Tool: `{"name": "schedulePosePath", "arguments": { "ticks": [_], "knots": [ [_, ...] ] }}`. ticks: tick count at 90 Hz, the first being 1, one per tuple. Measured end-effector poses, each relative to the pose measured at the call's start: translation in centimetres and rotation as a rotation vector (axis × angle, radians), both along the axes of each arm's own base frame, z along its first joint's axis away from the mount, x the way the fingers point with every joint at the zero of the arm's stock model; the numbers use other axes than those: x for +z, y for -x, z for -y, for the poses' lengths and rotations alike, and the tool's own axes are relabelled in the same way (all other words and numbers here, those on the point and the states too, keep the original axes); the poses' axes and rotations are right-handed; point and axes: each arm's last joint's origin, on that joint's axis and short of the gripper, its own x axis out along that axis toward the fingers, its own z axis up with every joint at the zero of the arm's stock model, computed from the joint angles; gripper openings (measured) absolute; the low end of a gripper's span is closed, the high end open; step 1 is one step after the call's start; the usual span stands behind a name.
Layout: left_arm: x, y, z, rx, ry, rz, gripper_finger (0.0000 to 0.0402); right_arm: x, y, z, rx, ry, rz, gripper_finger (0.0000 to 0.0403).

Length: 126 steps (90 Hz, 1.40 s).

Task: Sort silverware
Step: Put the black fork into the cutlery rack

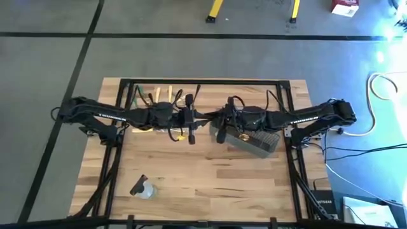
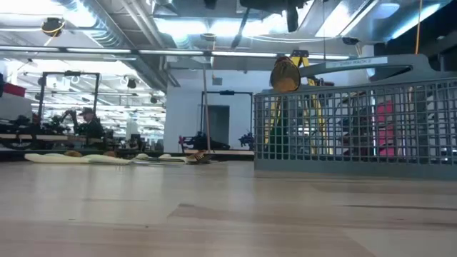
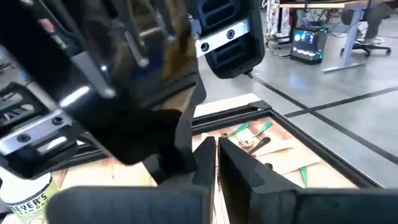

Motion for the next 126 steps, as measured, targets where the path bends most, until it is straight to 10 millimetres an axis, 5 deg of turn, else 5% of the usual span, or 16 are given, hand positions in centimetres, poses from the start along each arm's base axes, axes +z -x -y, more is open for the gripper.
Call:
{"name": "schedulePosePath", "arguments": {
  "ticks": [60, 106, 126],
  "knots": [
    [-0.5, -5.1, 0.6, -0.054, 0.041, 0.044, 0.0003, 1.9, 4.6, -2.2, -0.084, 0.060, -0.113, 0.0004],
    [-0.5, -5.3, 0.7, -0.037, 0.078, 0.049, 0.0091, 1.9, 4.9, -2.6, -0.100, 0.059, -0.113, 0.0004],
    [-0.5, -5.3, 0.7, -0.046, 0.040, 0.039, 0.0029, 1.9, 4.9, -2.6, -0.100, 0.056, -0.114, 0.0004]
  ]
}}
